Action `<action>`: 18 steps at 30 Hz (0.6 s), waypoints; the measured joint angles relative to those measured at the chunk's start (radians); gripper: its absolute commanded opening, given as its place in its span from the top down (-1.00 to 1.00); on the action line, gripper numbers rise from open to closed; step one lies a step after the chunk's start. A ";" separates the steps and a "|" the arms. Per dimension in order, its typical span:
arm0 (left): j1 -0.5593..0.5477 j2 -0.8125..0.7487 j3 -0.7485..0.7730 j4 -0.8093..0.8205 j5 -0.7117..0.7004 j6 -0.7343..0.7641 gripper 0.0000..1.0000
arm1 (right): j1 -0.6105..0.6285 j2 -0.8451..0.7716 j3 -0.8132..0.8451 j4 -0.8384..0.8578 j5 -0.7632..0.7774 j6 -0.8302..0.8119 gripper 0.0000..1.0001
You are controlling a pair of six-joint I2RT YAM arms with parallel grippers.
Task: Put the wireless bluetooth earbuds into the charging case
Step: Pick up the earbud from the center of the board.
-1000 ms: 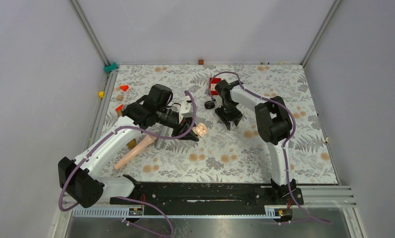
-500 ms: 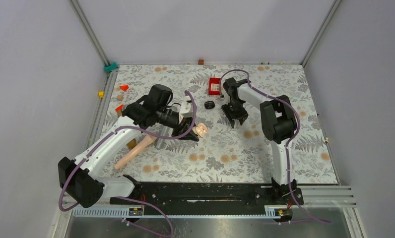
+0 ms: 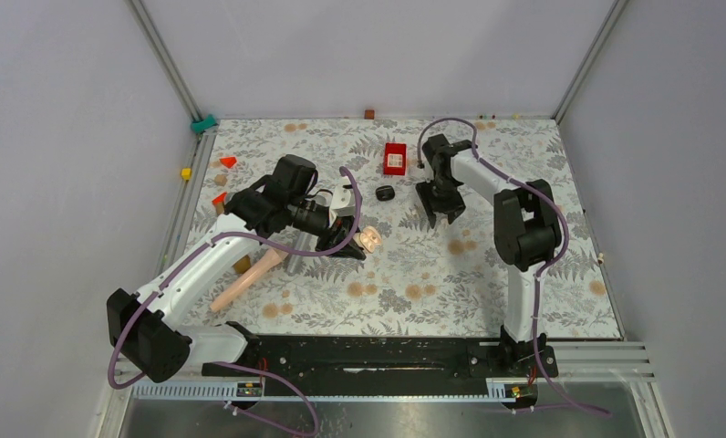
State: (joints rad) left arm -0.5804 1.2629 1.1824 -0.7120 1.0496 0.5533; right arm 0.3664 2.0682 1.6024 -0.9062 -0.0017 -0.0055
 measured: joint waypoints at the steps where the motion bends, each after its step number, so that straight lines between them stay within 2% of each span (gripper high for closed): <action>1: 0.000 0.000 0.000 0.000 0.000 0.000 1.00 | -0.006 0.000 0.003 0.000 0.000 0.011 -0.20; 12: 0.000 0.000 0.000 0.000 0.000 0.000 1.00 | -0.045 0.064 0.113 0.008 0.029 0.121 -0.18; 18: 0.000 0.000 0.000 0.000 0.000 0.000 1.00 | -0.045 0.105 0.119 0.002 0.049 0.158 -0.14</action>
State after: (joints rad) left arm -0.5804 1.2629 1.1824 -0.7120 1.0496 0.5533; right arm 0.3214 2.1731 1.7210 -0.9043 0.0475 0.1524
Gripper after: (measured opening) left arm 0.287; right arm 0.578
